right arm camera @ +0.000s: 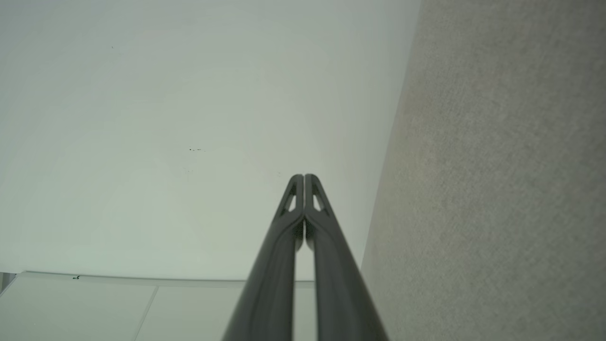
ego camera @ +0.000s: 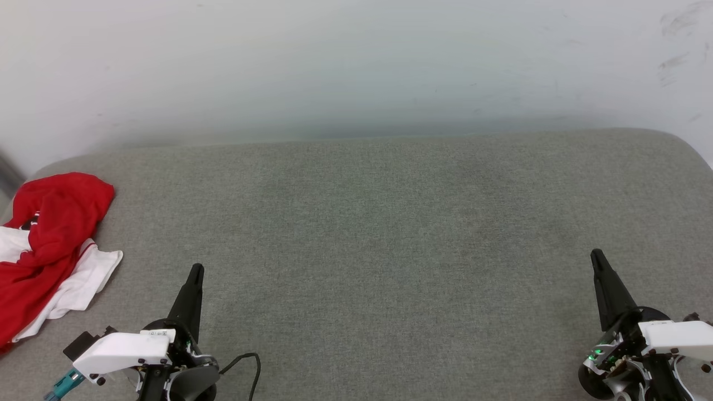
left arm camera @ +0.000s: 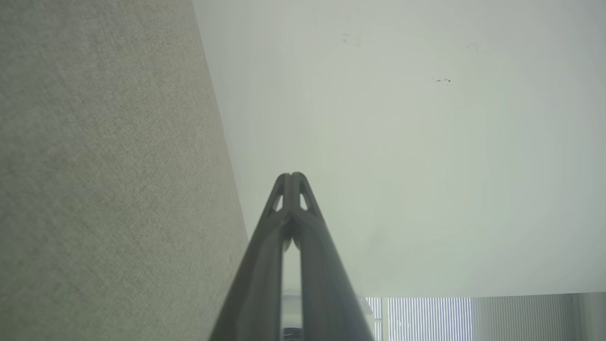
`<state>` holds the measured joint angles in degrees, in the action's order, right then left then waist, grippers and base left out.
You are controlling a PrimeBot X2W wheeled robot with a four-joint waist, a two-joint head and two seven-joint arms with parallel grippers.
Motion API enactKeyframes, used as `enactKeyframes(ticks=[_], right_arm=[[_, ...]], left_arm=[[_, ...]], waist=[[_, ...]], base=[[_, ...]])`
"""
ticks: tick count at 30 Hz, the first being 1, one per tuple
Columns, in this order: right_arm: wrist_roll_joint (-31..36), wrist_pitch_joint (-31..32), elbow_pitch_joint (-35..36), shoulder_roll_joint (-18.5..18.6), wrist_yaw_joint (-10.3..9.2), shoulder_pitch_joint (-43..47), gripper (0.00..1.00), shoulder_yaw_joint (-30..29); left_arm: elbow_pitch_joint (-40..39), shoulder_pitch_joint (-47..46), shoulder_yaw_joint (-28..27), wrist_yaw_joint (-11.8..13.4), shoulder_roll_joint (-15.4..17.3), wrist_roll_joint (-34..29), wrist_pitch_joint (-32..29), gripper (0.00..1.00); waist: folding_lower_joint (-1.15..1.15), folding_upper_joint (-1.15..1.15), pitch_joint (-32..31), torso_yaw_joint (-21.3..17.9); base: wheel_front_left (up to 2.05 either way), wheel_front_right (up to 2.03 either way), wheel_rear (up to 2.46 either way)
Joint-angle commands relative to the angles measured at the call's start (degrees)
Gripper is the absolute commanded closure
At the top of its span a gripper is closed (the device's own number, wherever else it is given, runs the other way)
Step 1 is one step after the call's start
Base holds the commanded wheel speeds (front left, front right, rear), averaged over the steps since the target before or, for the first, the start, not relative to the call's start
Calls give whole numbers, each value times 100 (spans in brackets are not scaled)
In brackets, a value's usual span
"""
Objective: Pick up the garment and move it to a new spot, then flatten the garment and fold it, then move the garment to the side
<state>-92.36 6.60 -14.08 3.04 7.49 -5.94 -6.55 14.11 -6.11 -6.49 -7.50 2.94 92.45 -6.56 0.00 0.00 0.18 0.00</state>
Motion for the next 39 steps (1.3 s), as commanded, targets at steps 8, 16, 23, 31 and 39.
enactKeyframes(ticks=[8,16,23,31,39], right_arm=[[-6,8,-2,-29,0,-69,100,2],[-6,7,-2,-28,-1,-69,100,2],[-7,7,-2,-28,0,-69,100,2],[-7,7,-2,-28,0,-69,100,2],[-7,6,-2,-28,0,-69,100,2]], left_arm=[[-1,-39,-17,-6,-10,-10,-14,100],[-1,-39,-17,-6,-10,-9,-14,100],[-1,-39,-16,-6,-10,-9,-13,100],[-1,-39,-16,-6,-10,-9,-13,100],[-2,-39,-16,-6,-10,-8,-13,100]], waist=[[0,0,0,0],[0,0,0,0],[0,0,0,0],[0,0,0,0],[0,0,0,0]], base=[[0,0,0],[0,0,0],[0,0,0],[0,0,0],[0,0,0]])
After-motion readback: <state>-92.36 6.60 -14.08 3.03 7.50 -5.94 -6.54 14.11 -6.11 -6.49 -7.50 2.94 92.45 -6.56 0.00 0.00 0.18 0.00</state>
